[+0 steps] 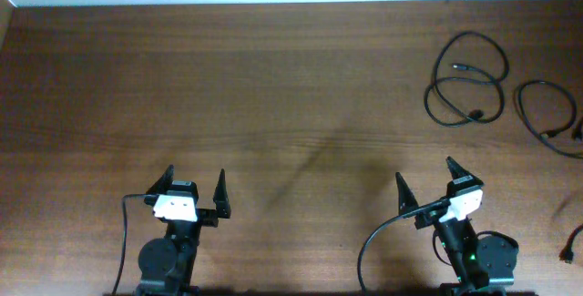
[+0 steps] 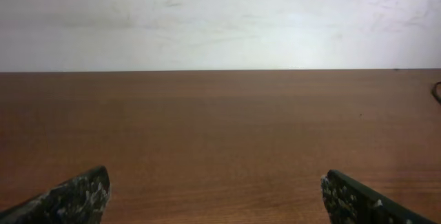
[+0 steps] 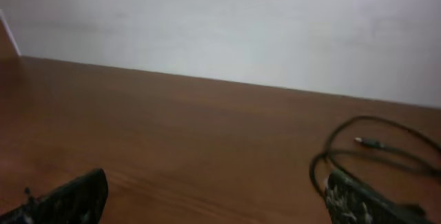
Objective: Untangle cables
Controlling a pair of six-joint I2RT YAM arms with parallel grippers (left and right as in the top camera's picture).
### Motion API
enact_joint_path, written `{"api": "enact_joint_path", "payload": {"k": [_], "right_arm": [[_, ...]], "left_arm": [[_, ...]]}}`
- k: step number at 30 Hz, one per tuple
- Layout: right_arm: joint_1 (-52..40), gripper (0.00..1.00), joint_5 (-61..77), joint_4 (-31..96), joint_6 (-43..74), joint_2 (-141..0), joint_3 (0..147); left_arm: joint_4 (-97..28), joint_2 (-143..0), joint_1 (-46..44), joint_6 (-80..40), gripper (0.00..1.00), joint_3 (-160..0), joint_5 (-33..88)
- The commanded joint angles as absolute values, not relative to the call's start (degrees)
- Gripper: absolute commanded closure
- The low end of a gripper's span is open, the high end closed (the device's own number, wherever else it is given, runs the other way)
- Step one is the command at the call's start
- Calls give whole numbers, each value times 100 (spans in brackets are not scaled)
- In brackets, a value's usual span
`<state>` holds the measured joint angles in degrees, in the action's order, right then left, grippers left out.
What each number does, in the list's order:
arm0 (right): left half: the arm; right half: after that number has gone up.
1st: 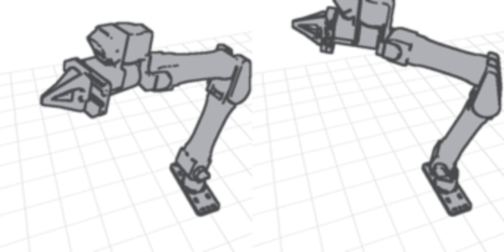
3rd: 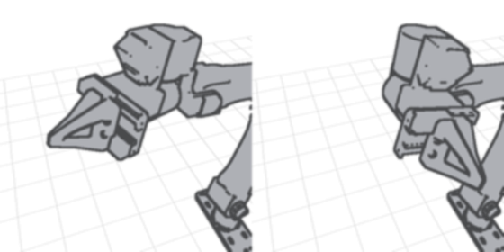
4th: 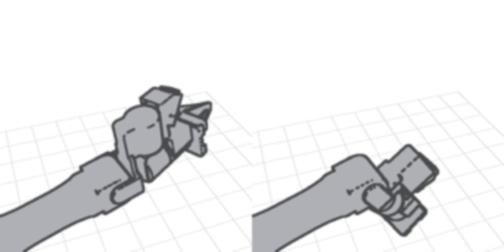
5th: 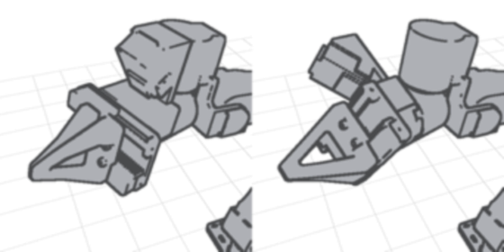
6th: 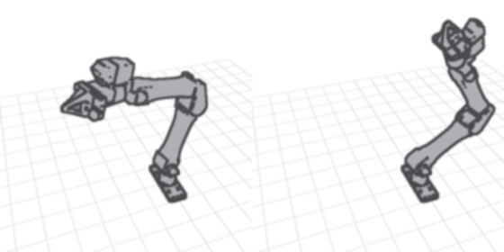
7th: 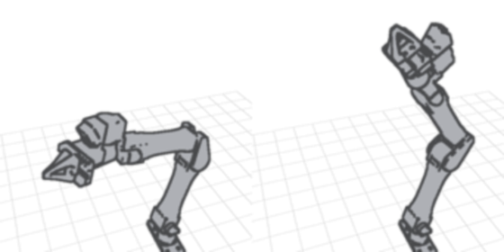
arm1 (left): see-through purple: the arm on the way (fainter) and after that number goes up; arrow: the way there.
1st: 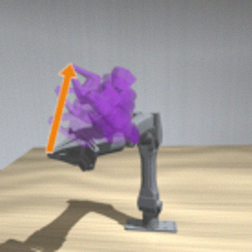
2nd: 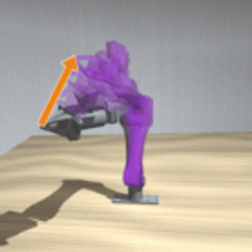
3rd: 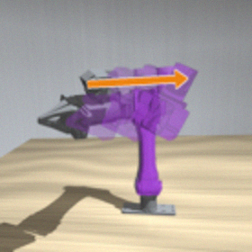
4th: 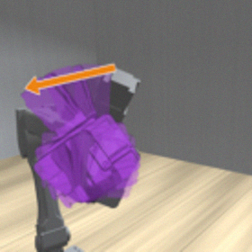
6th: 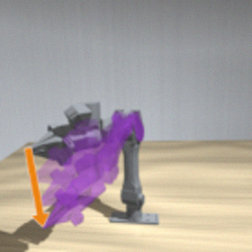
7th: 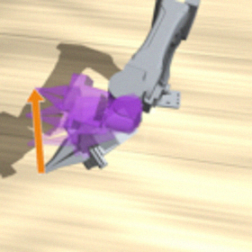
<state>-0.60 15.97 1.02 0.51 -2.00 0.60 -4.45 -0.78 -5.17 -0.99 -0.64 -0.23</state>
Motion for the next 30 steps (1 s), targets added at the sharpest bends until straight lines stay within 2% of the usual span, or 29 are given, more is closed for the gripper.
{"api": "enact_joint_path", "payload": {"k": [1,11,15,30], "right_arm": [[-123,1,991,368,692,-19,32],[-432,1,805,388,613,-19,32],[-672,1,834,390,91,-19,32],[-690,1,832,388,23,-19,32]], "left_arm": [[-482,-30,-482,3,1,-54,67],[-482,-30,-482,3,1,-54,67],[-482,-30,-482,3,1,-54,67],[-482,-30,-482,5,1,-54,67]]}}
